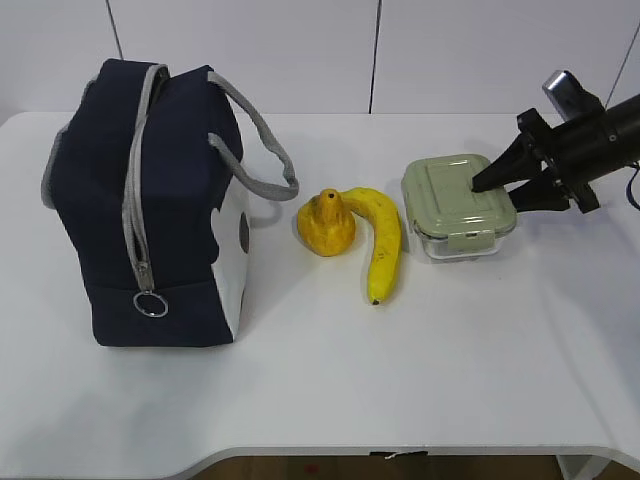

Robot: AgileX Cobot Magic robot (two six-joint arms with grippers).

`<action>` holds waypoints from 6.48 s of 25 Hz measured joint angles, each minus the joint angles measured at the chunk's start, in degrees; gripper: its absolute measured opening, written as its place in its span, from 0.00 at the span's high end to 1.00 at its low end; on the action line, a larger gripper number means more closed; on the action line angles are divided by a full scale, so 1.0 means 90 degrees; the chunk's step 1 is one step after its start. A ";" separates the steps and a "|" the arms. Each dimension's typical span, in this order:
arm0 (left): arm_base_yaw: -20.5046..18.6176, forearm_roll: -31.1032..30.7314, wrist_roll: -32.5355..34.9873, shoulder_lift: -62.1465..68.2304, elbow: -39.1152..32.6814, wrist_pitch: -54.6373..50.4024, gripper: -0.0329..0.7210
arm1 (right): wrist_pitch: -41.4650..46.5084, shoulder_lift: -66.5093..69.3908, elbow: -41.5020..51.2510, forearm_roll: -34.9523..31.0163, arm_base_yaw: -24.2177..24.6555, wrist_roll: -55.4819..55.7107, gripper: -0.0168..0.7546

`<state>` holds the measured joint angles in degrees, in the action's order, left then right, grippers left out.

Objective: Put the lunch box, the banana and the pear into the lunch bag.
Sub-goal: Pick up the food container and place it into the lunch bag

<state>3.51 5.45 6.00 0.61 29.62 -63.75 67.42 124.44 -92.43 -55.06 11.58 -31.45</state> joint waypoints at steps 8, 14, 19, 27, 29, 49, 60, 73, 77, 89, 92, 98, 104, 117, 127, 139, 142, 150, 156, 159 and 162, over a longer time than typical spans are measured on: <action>0.0000 0.0008 0.0000 0.0000 0.0000 0.0000 0.38 | 0.0012 -0.0397 0.0011 0.0043 0.0000 0.0110 0.50; 0.0000 0.0201 0.0000 0.0000 0.0000 0.0000 0.38 | 0.0059 -0.0759 0.0024 0.0070 0.0000 0.0247 0.50; 0.0000 0.0268 0.0000 0.0000 0.0000 0.0000 0.38 | 0.0083 -0.1004 0.0034 0.0080 0.0000 0.0305 0.50; 0.0000 0.0410 0.0000 0.0556 0.0186 0.0038 0.38 | 0.0097 -0.1277 0.0034 -0.0273 0.0000 0.0404 0.50; 0.0000 0.0462 0.0000 0.0982 0.0430 0.0140 0.38 | 0.0097 -0.1377 0.0034 -0.0367 -0.0016 0.0404 0.50; 0.0000 0.3453 0.2007 0.6250 0.2497 0.1691 0.40 | 0.0225 -0.1850 0.0034 -0.0857 -0.1569 0.0418 0.50; 0.0000 0.4026 0.2920 0.8428 0.3501 0.1970 0.40 | 0.0225 -0.1850 0.0034 -0.1660 -0.1637 0.0418 0.50; 0.0000 0.4195 0.3350 0.9616 0.3851 0.2142 0.71 | 0.0139 -0.1850 0.0034 -0.2204 -0.1864 0.0327 0.50; 0.0000 0.4278 0.3665 0.9586 0.3851 0.2076 0.91 | 0.0139 -0.1850 0.0034 -0.2209 -0.2244 0.0232 0.50; 0.0000 0.5014 0.4381 0.9008 0.3851 0.2008 0.92 | -0.0541 -0.1850 0.0034 -0.2446 -0.2946 -0.0007 0.50; 0.0000 0.5213 0.4465 0.8977 0.3851 0.2033 0.92 | -0.0583 -0.1710 0.0034 -0.2446 -0.2956 -0.0038 0.50; 0.0000 0.5284 0.4608 0.8673 0.3851 0.2163 0.92 | -0.0652 -0.1116 0.0034 -0.2394 -0.2956 -0.0053 0.50; 0.0000 0.5331 0.4649 0.8626 0.3851 0.2124 0.92 | -0.0758 -0.0675 0.0034 -0.2481 -0.3008 -0.0053 0.50; 0.0000 0.5951 0.4964 0.9216 0.3851 0.2084 0.92 | -0.1079 -0.0005 -0.0862 -0.2732 -0.3621 -0.0077 0.50; 0.0011 0.6299 0.5357 0.9810 0.3851 0.2209 0.92 | -0.1439 0.1047 -0.1845 -0.3151 -0.3646 -0.0086 0.50; 0.0013 0.6343 0.5411 1.0013 0.3851 0.2284 0.92 | -0.1528 0.1617 -0.2322 -0.3061 -0.3674 -0.0102 0.50; 0.0013 0.6343 0.5411 1.0013 0.3851 0.2284 0.92 | -0.1528 0.1672 -0.2322 -0.2928 -0.3674 -0.0102 0.50; 0.0024 0.6343 0.5411 1.0013 0.3851 0.2284 0.92 | -0.1545 0.1702 -0.2322 -0.2439 -0.3674 -0.0076 0.48; 0.0024 0.6343 0.5411 1.0013 0.3851 0.2284 0.92 | -0.1465 0.1728 -0.2327 -0.2387 -0.3674 -0.0052 0.43; 0.0024 0.6322 0.5411 1.0013 0.3851 0.2261 0.92 | -0.1295 0.1728 -0.2380 -0.2465 -0.3674 -0.0052 0.40; 0.0024 0.6307 0.5414 1.0013 0.3851 0.2236 0.92 | -0.1146 0.1728 -0.2378 -0.2433 -0.3674 -0.0052 0.31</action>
<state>3.72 62.22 54.73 90.73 64.28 -43.63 57.11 139.99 -113.83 -76.96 -21.48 -31.91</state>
